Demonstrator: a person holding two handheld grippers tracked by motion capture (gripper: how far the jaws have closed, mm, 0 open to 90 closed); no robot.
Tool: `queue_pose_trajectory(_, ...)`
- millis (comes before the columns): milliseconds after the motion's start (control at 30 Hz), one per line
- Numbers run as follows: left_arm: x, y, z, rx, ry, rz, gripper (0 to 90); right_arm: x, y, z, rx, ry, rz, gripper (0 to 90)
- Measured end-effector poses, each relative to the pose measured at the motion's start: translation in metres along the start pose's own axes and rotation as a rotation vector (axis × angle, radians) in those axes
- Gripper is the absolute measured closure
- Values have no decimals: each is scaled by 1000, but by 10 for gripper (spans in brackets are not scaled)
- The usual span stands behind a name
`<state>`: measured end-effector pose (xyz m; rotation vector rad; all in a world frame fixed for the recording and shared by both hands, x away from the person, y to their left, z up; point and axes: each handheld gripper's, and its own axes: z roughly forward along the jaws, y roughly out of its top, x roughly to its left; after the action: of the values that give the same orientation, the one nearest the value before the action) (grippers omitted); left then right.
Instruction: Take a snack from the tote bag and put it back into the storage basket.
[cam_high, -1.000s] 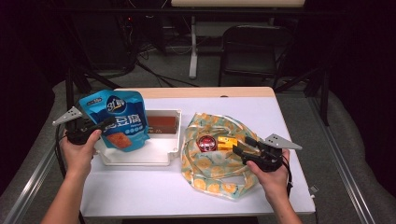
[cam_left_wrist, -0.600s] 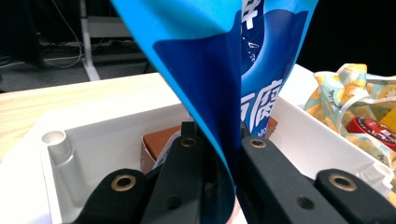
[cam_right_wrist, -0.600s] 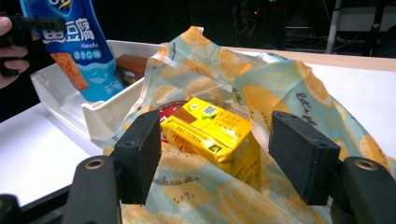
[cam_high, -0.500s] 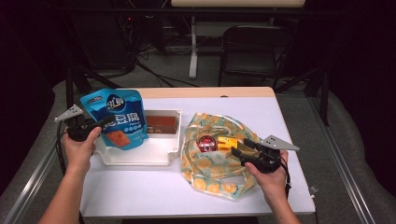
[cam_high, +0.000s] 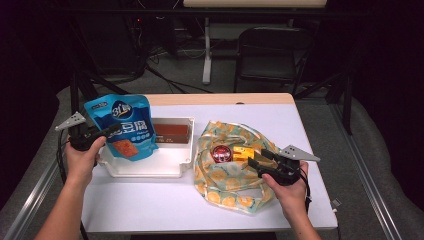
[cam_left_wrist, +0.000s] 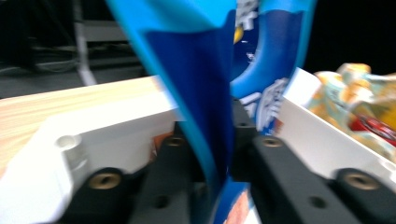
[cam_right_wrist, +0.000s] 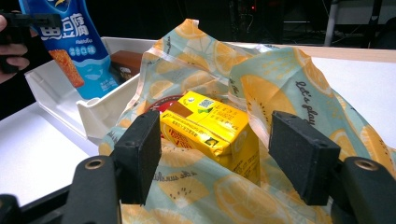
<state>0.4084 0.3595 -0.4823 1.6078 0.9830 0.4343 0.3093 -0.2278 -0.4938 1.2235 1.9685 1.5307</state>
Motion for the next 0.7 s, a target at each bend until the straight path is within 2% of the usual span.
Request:
queue_pose_trajectory(33, 0, -1, -1, -5, 12, -12, 651, 0, 0, 0, 0, -1, 1, 344)
queue_pose_trajectory(133, -4, -4, -2, 8, 45, -14, 560, 0, -1, 0, 2, -3, 1, 342)
queue_pose_trajectory(200, -6, -5, -3, 13, 50, -29, 462, -1, -1, -1, 7, 2, -4, 339)
queue_pose_trajectory(300, -12, -7, -5, 28, 61, -44, 385, -1, -1, -1, 2, -2, -1, 337)
queue_pose_trajectory(333, -15, -7, -6, 47, 72, -41, 361, -1, -1, -1, 3, 0, 0, 335)
queue_pose_trajectory(400, -21, -9, -10, 40, 127, -31, 312, -1, -1, -1, 4, 0, -1, 331)
queue_pose_trajectory(467, -26, -11, -14, 34, 154, -36, 266, -2, 0, -2, -2, -4, 0, 329)
queue_pose_trajectory(600, -33, -14, -22, 34, 167, -55, 152, -3, 1, -4, -5, -11, 1, 324)
queue_pose_trajectory(700, -42, -17, -28, 26, 169, -61, 125, -5, 2, -6, -9, -12, 4, 322)
